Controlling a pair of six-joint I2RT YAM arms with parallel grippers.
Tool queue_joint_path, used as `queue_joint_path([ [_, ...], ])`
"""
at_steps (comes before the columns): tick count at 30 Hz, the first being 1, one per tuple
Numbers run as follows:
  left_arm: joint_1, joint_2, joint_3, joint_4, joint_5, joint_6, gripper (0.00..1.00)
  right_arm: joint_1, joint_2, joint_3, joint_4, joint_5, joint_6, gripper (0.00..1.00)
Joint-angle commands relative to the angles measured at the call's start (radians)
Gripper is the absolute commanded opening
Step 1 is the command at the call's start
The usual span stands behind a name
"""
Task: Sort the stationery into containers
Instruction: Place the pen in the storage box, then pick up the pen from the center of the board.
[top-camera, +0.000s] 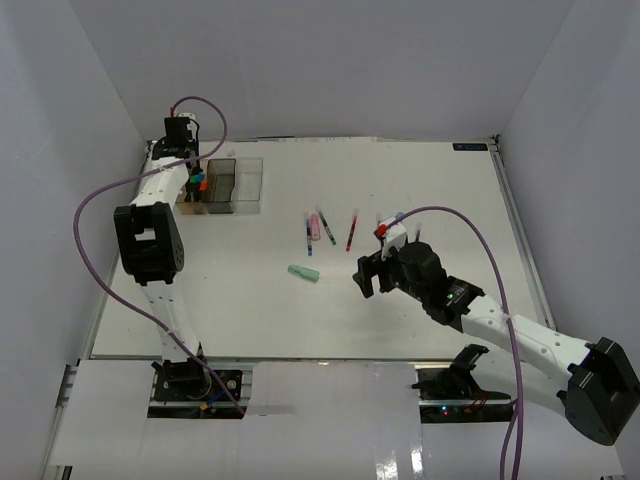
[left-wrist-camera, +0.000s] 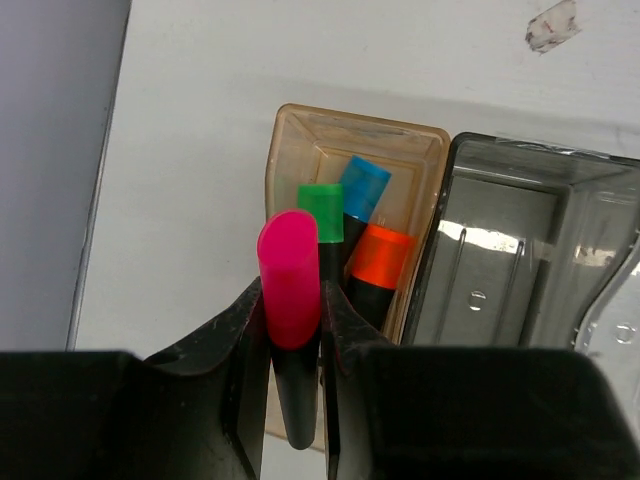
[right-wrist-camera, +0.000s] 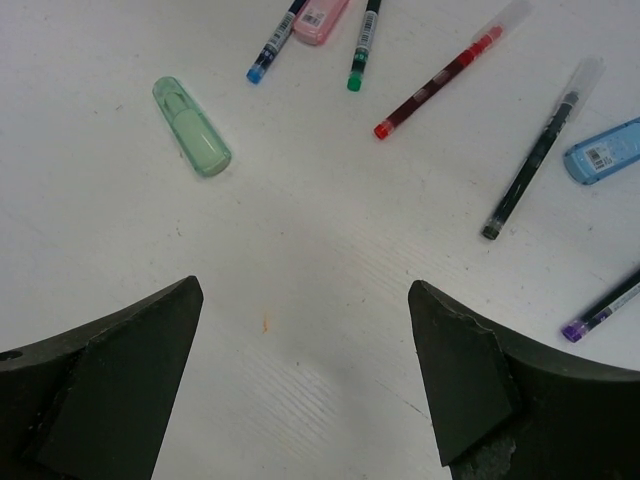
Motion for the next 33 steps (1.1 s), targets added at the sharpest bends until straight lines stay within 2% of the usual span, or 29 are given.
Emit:
queue_joint_path([
  [1,0.001,0.018,0.066,-0.029,-0.003,0.019,0.23,0.002,-0.013,-0.004,0.013,-0.004,-0.022,0.90],
  [2,0.002,0.031,0.069,-0.033,-0.012,0.013,0.26,0.002,-0.012,-0.004,0.013,-0.011,-0.024,0.90],
  [6,0.004,0.034,0.075,-0.047,0.005,-0.018,0.49,0.002,-0.009,-0.002,0.012,-0.022,-0.030,0.90],
  [7,0.004,0.016,0.073,-0.050,0.008,-0.033,0.59,0.002,-0.007,-0.001,0.010,-0.025,-0.031,0.90],
  [10,0.004,-0.053,0.049,-0.060,0.040,-0.061,0.72,0.002,-0.006,0.010,-0.002,-0.027,-0.034,0.90],
  [12,0.005,-0.099,0.027,-0.064,0.053,-0.113,0.77,0.002,-0.006,0.018,-0.010,-0.030,-0.036,0.90],
  [13,0.004,-0.147,0.011,-0.073,0.069,-0.136,0.85,0.002,-0.007,0.021,-0.013,-0.031,-0.036,0.90],
  [16,0.001,-0.225,-0.049,-0.145,0.150,-0.260,0.98,0.002,-0.018,0.030,-0.022,-0.030,-0.036,0.90],
  [19,-0.025,-0.371,-0.160,-0.161,0.198,-0.389,0.98,0.001,-0.035,0.034,-0.055,-0.013,-0.033,0.90],
  [20,-0.039,-0.450,-0.243,-0.167,0.209,-0.419,0.98,0.001,-0.044,0.036,-0.060,-0.002,-0.033,0.90],
  [26,-0.266,-0.701,-0.554,-0.155,0.217,-0.694,0.98,0.001,-0.087,0.025,-0.074,0.009,-0.027,0.90],
  [27,-0.339,-0.745,-0.630,-0.153,0.194,-0.773,0.98,0.002,-0.092,0.022,-0.074,0.009,-0.024,0.90],
  [29,-0.437,-0.773,-0.695,-0.153,0.163,-0.855,0.97,0.001,-0.102,0.015,-0.074,0.009,-0.022,0.90],
  [33,-0.528,-0.782,-0.830,-0.164,0.094,-1.045,0.93,0.002,-0.118,0.005,-0.076,0.007,-0.019,0.90],
])
